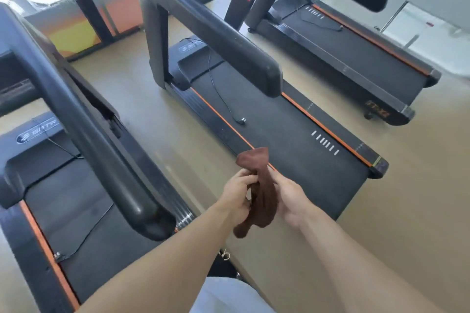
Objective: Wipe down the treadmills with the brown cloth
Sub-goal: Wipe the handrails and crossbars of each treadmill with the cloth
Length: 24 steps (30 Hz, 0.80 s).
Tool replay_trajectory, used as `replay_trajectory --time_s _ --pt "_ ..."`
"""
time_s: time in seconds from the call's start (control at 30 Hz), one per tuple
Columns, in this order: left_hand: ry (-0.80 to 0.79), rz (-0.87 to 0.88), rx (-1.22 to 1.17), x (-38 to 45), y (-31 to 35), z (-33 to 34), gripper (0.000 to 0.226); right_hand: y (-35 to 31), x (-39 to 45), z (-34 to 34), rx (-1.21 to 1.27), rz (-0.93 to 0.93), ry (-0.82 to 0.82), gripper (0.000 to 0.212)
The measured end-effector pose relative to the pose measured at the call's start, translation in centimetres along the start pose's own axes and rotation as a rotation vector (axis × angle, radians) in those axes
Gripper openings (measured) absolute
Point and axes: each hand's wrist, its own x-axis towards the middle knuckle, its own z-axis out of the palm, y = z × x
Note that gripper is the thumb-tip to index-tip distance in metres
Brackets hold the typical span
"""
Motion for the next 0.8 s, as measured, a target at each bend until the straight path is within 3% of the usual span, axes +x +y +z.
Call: replay_trajectory --time_s 0.13,0.27,0.43,0.53,0.6,0.73,0.8 --pt "-0.071 0.049 0.013 2.3 4.0 -0.4 0.037 -4.5 1.0 2.0 0.011 -0.131 -0.079 0.04" --pt "-0.328 0.112 0.069 4.4 8.9 -0.8 0.054 -10.0 1.5 2.9 0.0 -0.235 -0.229 0.036" --pt "-0.433 0.264 -0.029 6.3 15.7 1.9 0.057 -15.9 4.7 3.2 -0.063 -0.496 -0.202 0.057" --pt "-0.281 0.419 0.063 7.9 19.7 4.2 0.055 -20.3 7.6 2.9 -0.114 -0.612 -0.226 0.042" --pt "-0.128 0.502 0.164 9.3 22.1 5.9 0.045 -23.3 9.6 2.7 -0.124 -0.572 -0.313 0.033" --pt "0.15 0.679 0.412 12.2 26.0 9.2 0.038 -30.1 14.6 0.9 -0.128 -0.407 -0.498 0.051" --pt "0.281 0.712 0.478 13.1 27.2 10.9 0.038 -33.6 17.0 -0.6 -0.171 -0.378 -0.565 0.047"
